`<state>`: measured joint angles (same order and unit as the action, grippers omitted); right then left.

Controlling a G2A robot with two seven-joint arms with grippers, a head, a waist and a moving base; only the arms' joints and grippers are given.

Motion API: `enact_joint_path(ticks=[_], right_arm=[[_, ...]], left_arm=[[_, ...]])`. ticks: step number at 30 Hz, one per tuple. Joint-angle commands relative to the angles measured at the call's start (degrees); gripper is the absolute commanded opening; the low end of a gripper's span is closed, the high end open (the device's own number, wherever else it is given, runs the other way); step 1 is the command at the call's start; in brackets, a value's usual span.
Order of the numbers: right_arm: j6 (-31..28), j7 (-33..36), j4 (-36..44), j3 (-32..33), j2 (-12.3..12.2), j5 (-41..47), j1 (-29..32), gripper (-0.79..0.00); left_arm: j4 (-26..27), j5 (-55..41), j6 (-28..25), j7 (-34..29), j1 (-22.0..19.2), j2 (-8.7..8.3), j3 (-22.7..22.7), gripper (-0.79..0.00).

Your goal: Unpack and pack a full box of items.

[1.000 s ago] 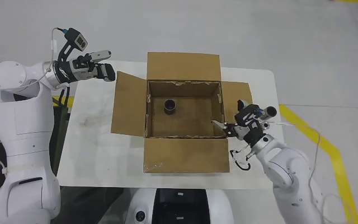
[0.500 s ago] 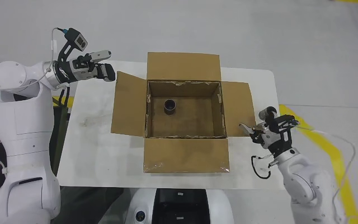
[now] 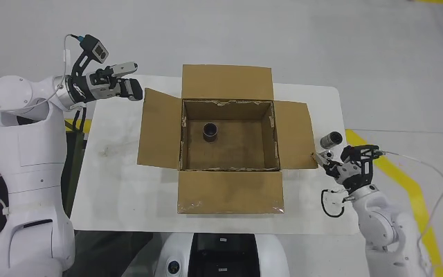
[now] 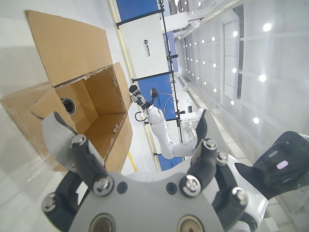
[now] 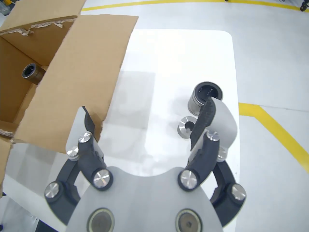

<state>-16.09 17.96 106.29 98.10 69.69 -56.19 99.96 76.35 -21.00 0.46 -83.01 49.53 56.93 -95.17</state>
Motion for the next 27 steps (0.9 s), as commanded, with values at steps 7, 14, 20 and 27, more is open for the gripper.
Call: enact_joint_path(ticks=[7, 14, 20, 27], right_arm=[[3.6, 1.5, -3.7, 0.6, -0.1, 0.1, -0.9, 0.0], [6.0, 3.5, -7.8, -1.6, -0.1, -1.7, -4.0, 0.0], [7.3, 4.3, -11.1, -3.6, 0.0, -3.1, -6.8, -0.015], [8.3, 4.7, -14.6, -5.6, 0.0, -4.5, -9.6, -0.025]], left_arm=[[0.0, 0.0, 0.0, 0.0, 0.0, 0.0, 0.0, 0.0], [0.0, 0.0, 0.0, 0.0, 0.0, 0.0, 0.0, 0.0], [0.0, 0.0, 0.0, 0.0, 0.0, 0.0, 0.0, 0.0], [0.0, 0.0, 0.0, 0.0, 0.0, 0.0, 0.0, 0.0]])
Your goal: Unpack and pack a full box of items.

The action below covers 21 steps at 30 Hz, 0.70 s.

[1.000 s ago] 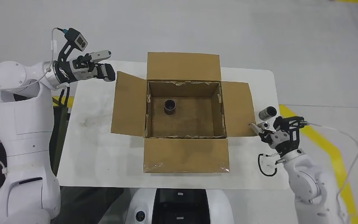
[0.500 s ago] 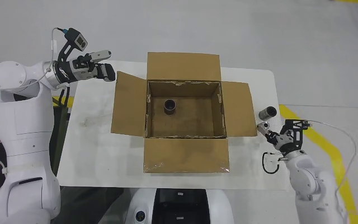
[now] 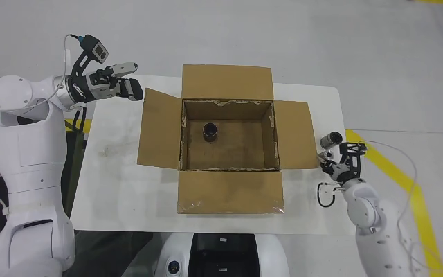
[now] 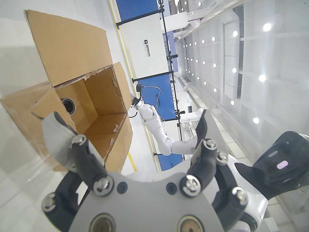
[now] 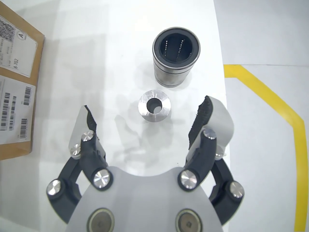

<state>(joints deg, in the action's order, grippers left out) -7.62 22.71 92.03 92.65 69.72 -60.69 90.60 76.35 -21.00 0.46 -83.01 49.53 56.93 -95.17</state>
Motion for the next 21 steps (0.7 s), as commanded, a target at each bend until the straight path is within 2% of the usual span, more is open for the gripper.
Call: enact_joint_path(ticks=[1, 4, 7, 9, 17, 19, 20, 21], right_arm=[[0.1, 0.3, -0.7, -0.4, 0.0, -0.6, -0.6, -0.028], [0.3, 0.2, -1.7, -1.0, 0.0, -0.5, -1.6, -0.062], [0.4, 0.3, -2.9, -1.3, 0.0, -0.6, -2.4, -0.234], [0.8, 0.5, -3.4, -1.6, 0.0, -0.8, -2.9, -0.394], [1.7, 1.2, -5.7, -2.2, 0.0, -0.2, -4.4, -0.514], [1.9, 1.3, -6.0, -2.4, 0.0, -0.3, -4.6, -0.597], [2.0, 1.3, -6.1, -2.4, 0.0, -0.3, -4.6, -0.708], [2.0, 1.4, -6.1, -2.5, 0.0, -0.3, -4.6, -0.767]], left_arm=[[0.0, 0.0, 0.0, 0.0, 0.0, 0.0, 0.0, 0.0], [0.0, 0.0, 0.0, 0.0, 0.0, 0.0, 0.0, 0.0], [0.0, 0.0, 0.0, 0.0, 0.0, 0.0, 0.0, 0.0], [0.0, 0.0, 0.0, 0.0, 0.0, 0.0, 0.0, 0.0], [0.0, 0.0, 0.0, 0.0, 0.0, 0.0, 0.0, 0.0], [0.0, 0.0, 0.0, 0.0, 0.0, 0.0, 0.0, 0.0], [0.0, 0.0, 0.0, 0.0, 0.0, 0.0, 0.0, 0.0], [0.0, 0.0, 0.0, 0.0, 0.0, 0.0, 0.0, 0.0]])
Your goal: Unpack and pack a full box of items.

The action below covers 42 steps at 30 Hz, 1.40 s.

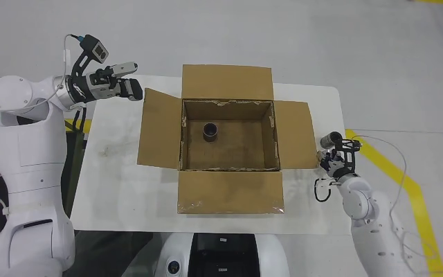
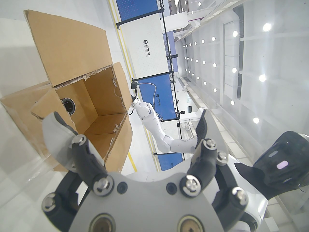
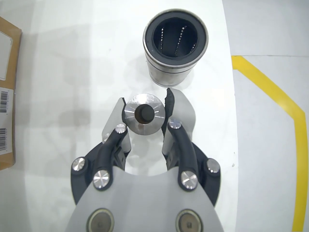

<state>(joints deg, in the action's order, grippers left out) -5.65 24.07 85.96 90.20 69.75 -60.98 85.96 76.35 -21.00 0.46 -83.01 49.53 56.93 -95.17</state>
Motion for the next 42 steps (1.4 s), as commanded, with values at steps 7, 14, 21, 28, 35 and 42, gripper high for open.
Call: enact_joint_path(ticks=[7, 14, 21, 28, 35, 42], right_arm=[[1.1, 0.1, 5.1, 1.5, -0.3, -0.6, 3.6, -0.785], [3.0, -1.1, 15.3, 3.7, -0.5, -1.7, 10.3, -0.785], [5.4, -4.3, 23.7, 5.1, -0.4, -3.1, 15.4, -0.785], [6.9, -7.0, 29.7, 5.0, -0.2, -5.2, 17.7, -0.785], [6.2, -8.5, 35.4, 4.0, -0.1, -8.1, 18.2, -0.785], [3.1, -6.4, 38.3, -1.1, -0.1, -11.8, 14.2, -0.785]], left_arm=[[0.0, 0.0, 0.0, 0.0, 0.0, 0.0, 0.0, 0.0], [0.0, 0.0, 0.0, 0.0, 0.0, 0.0, 0.0, 0.0], [0.0, 0.0, 0.0, 0.0, 0.0, 0.0, 0.0, 0.0], [0.0, 0.0, 0.0, 0.0, 0.0, 0.0, 0.0, 0.0], [0.0, 0.0, 0.0, 0.0, 0.0, 0.0, 0.0, 0.0], [0.0, 0.0, 0.0, 0.0, 0.0, 0.0, 0.0, 0.0]])
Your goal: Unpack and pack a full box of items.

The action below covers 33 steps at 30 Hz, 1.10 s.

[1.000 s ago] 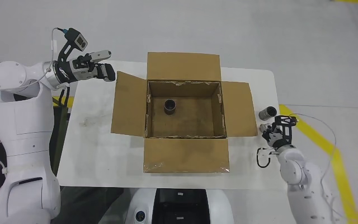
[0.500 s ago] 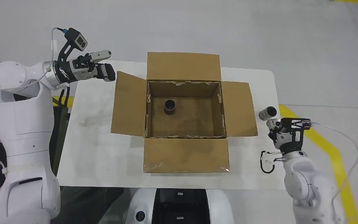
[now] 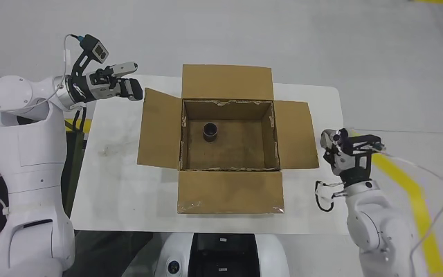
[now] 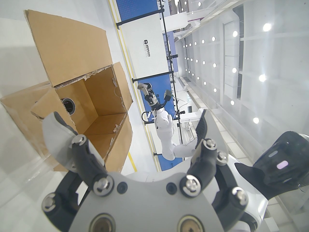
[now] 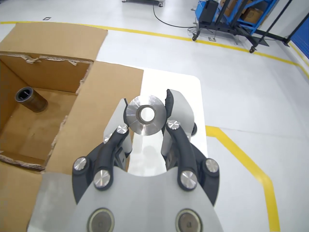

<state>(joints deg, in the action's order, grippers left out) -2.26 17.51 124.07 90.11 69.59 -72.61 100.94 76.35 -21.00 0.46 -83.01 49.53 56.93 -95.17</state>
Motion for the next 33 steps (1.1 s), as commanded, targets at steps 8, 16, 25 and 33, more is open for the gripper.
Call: enact_joint_path(ticks=[8, 16, 25, 33], right_arm=[[-5.4, 4.8, -1.2, -9.9, 0.4, -2.3, -10.2, -0.785], [-9.7, 12.5, -7.1, -19.5, 1.3, -0.9, -21.6, -0.785], [-11.8, 16.6, -16.8, -28.2, 2.8, 2.2, -32.1, -0.785], [-13.0, 16.2, -25.4, -32.5, 4.1, 5.7, -37.5, -0.785]], left_arm=[[0.0, 0.0, 0.0, 0.0, 0.0, 0.0, 0.0, 0.0], [0.0, 0.0, 0.0, 0.0, 0.0, 0.0, 0.0, 0.0], [0.0, 0.0, 0.0, 0.0, 0.0, 0.0, 0.0, 0.0], [0.0, 0.0, 0.0, 0.0, 0.0, 0.0, 0.0, 0.0]])
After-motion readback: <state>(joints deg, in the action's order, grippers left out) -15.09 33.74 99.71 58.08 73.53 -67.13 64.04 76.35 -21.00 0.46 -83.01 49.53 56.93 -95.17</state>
